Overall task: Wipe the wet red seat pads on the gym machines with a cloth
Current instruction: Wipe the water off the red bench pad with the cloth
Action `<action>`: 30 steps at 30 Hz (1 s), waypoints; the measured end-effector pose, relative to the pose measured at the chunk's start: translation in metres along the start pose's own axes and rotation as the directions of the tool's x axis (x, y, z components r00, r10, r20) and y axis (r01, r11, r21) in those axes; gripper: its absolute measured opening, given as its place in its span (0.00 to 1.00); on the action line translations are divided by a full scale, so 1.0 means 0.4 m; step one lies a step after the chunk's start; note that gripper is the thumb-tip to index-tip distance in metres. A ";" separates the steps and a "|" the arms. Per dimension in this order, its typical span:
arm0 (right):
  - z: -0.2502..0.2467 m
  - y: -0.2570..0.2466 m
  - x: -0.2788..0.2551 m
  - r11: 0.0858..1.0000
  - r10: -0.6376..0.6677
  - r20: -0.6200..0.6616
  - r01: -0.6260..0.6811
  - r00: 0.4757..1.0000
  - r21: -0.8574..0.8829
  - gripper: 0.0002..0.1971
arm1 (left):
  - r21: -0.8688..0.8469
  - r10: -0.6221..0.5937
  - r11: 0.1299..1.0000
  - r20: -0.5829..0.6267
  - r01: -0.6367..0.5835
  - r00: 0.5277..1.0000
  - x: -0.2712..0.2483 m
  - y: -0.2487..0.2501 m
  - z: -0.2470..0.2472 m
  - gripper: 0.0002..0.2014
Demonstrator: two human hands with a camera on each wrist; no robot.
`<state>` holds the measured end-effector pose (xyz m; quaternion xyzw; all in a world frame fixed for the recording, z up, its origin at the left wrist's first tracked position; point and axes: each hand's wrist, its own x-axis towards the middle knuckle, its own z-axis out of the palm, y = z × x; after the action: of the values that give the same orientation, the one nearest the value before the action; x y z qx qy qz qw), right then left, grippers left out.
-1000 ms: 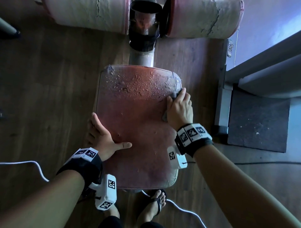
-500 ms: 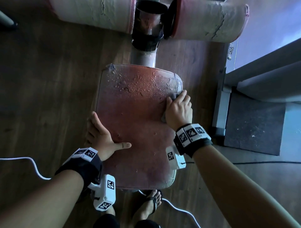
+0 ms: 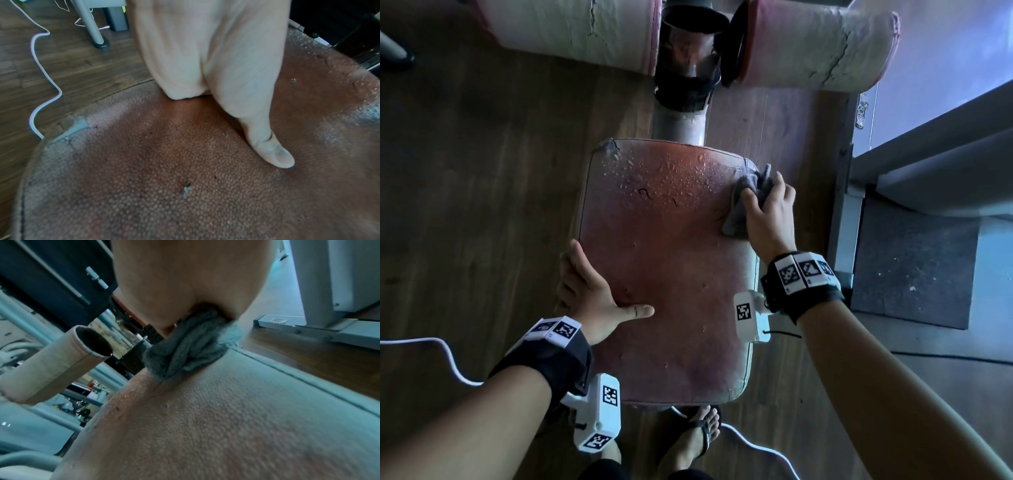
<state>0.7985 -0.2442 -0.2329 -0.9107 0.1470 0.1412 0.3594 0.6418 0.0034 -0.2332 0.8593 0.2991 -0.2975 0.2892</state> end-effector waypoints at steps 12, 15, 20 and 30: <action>0.027 -0.054 0.079 0.985 -0.132 0.096 0.141 0.987 -0.095 0.26 | -0.039 -0.010 0.999 0.023 0.011 1.000 -0.003 0.005 -0.003 0.84; 0.013 -0.086 0.135 0.909 -0.303 0.191 0.344 0.934 -0.235 0.20 | -0.034 -0.002 0.999 0.024 0.003 1.000 -0.002 0.000 -0.003 0.84; 0.011 -0.147 0.197 0.784 -0.439 0.417 0.567 0.795 -0.255 0.15 | -0.006 -0.007 1.000 0.026 0.008 1.000 0.000 -0.001 -0.003 0.85; -0.041 -0.131 0.210 0.774 -0.477 0.460 0.606 0.749 -0.184 0.20 | 0.028 0.006 1.000 0.025 -0.007 1.000 0.001 0.000 -0.007 0.85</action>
<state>0.8975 -0.2331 -0.2199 -0.9124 -0.2264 0.2284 0.2531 0.6429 0.0055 -0.2317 0.8606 0.2884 -0.3112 0.2817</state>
